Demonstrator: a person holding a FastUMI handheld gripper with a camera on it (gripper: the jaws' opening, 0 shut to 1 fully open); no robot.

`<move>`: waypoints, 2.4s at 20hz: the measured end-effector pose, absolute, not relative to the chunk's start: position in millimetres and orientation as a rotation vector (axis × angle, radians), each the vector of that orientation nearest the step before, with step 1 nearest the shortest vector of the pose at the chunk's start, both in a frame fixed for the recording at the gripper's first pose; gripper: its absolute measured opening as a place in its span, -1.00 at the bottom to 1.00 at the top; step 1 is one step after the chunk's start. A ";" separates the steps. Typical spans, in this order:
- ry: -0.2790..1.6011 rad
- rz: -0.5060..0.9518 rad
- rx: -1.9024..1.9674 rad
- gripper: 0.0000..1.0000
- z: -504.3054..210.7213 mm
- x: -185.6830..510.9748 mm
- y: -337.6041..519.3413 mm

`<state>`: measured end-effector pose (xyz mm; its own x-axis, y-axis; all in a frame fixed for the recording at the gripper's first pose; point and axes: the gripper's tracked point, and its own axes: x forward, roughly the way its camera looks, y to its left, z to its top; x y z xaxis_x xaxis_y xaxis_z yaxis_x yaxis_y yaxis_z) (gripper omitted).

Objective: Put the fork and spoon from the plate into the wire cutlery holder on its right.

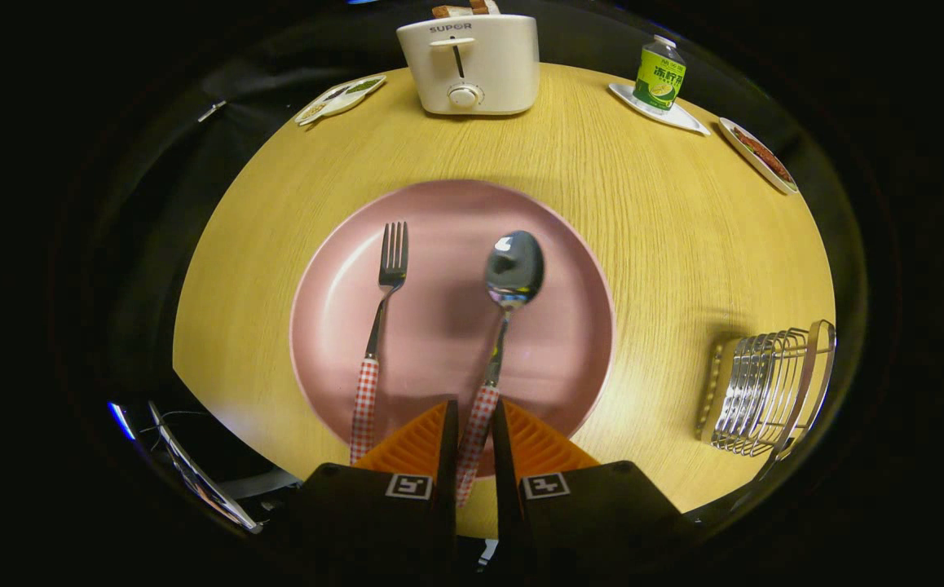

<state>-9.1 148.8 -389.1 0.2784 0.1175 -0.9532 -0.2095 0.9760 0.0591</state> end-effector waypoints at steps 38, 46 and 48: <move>1.846 0.484 -0.518 -0.77 -255.8 -42.3 -110.7; 1.927 0.441 -0.516 -0.68 -271.8 -22.4 -111.3; 1.892 0.441 -0.476 0.03 -269.7 -16.6 -106.2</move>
<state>-16.6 -106.2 -269.7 -0.3363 -0.1184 -0.9343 -0.5192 0.8510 0.0791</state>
